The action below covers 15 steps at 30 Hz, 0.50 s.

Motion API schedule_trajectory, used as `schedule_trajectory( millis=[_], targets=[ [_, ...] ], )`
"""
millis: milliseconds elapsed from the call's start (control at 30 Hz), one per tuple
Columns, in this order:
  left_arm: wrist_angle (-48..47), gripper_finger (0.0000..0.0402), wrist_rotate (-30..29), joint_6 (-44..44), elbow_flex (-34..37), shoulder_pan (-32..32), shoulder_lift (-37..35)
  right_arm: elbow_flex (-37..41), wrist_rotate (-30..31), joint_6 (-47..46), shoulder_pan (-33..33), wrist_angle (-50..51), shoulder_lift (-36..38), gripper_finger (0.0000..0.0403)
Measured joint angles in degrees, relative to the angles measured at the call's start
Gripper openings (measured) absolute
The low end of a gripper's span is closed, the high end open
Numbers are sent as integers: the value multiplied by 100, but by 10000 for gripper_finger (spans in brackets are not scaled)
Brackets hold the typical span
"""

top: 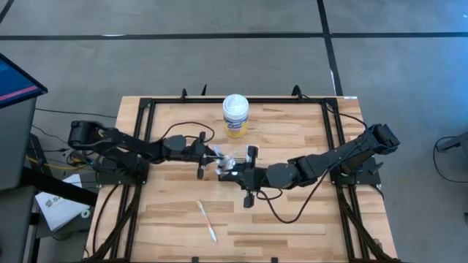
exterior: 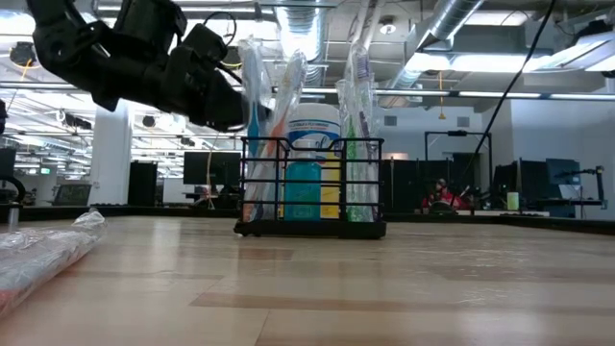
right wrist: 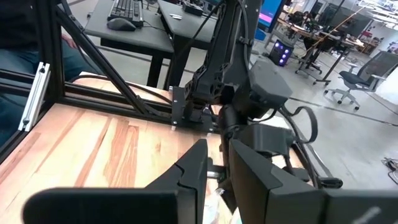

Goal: Pick & Place toothbrushing station
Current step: Put the blue toothbrush into the black mesh organizer

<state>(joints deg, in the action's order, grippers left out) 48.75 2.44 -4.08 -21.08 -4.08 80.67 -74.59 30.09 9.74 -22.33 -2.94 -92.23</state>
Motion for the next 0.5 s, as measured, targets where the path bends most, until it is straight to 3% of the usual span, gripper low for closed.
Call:
schedule_trajectory(
  millis=[500],
  targets=[
    [54,50,46,18,7,0,124,0,-7,-127,50,183,4,59]
  ],
)
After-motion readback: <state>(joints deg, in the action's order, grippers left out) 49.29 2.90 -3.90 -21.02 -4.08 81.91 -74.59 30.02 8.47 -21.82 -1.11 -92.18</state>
